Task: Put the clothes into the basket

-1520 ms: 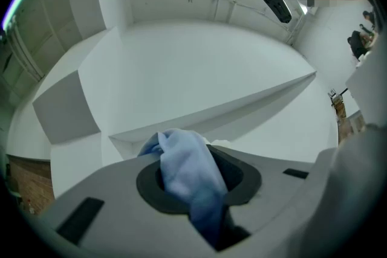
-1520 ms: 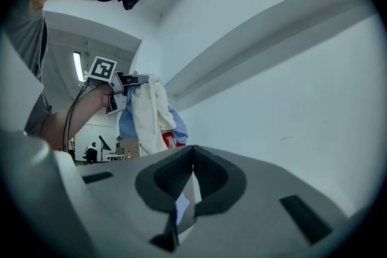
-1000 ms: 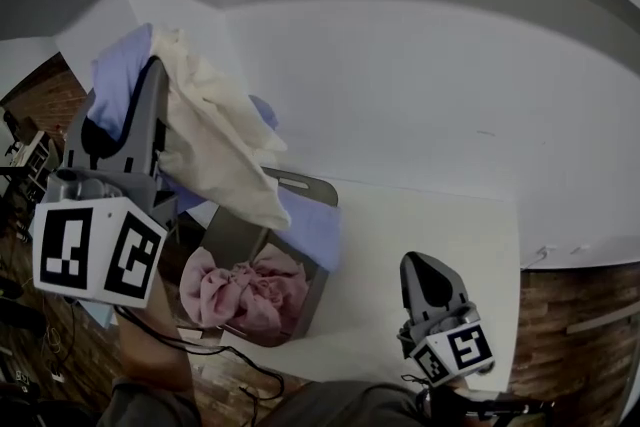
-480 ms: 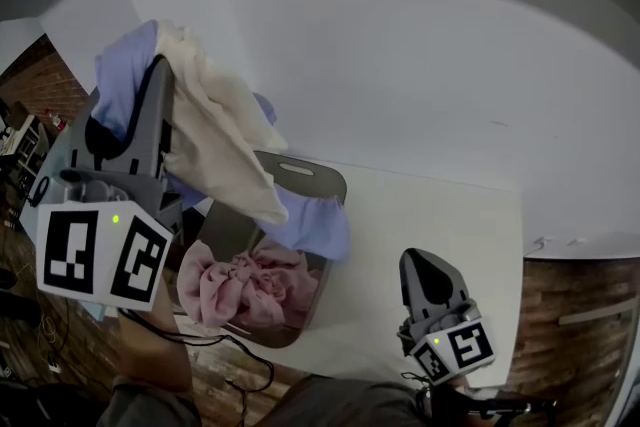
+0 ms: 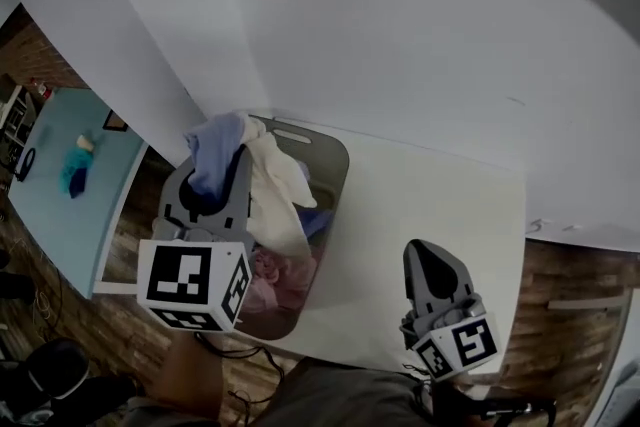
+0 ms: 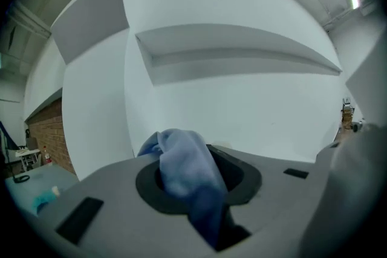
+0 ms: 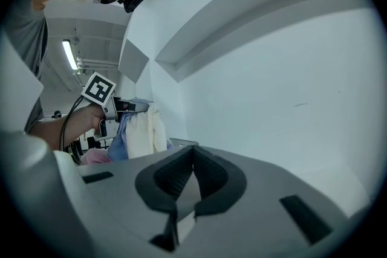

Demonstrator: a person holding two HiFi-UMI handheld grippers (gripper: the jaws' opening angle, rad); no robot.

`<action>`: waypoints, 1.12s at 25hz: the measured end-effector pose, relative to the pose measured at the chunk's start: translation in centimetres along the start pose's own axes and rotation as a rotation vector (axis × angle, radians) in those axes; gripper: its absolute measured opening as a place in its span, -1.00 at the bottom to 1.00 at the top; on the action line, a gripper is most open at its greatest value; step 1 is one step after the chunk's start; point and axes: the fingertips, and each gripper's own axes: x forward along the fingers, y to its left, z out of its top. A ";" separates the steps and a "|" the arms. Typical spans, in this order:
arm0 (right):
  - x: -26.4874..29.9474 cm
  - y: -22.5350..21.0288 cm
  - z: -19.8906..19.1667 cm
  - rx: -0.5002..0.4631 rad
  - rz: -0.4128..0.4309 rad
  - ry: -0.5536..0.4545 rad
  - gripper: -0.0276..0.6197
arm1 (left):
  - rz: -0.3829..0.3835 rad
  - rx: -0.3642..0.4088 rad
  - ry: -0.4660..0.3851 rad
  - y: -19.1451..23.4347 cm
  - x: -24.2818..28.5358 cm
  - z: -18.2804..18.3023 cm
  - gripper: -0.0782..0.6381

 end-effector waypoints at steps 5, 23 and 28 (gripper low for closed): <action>0.5 0.1 -0.9 0.020 0.023 0.007 -0.89 | 0.000 0.004 0.128 -1.3 0.5 -4.3 -0.50; 0.5 2.4 -2.0 0.030 0.072 0.021 -0.90 | -0.100 0.003 0.337 -3.5 -3.1 -9.2 -0.01; 0.2 3.5 -2.2 0.038 0.109 0.014 -0.89 | -0.109 0.015 0.353 -3.9 -4.9 -9.0 0.00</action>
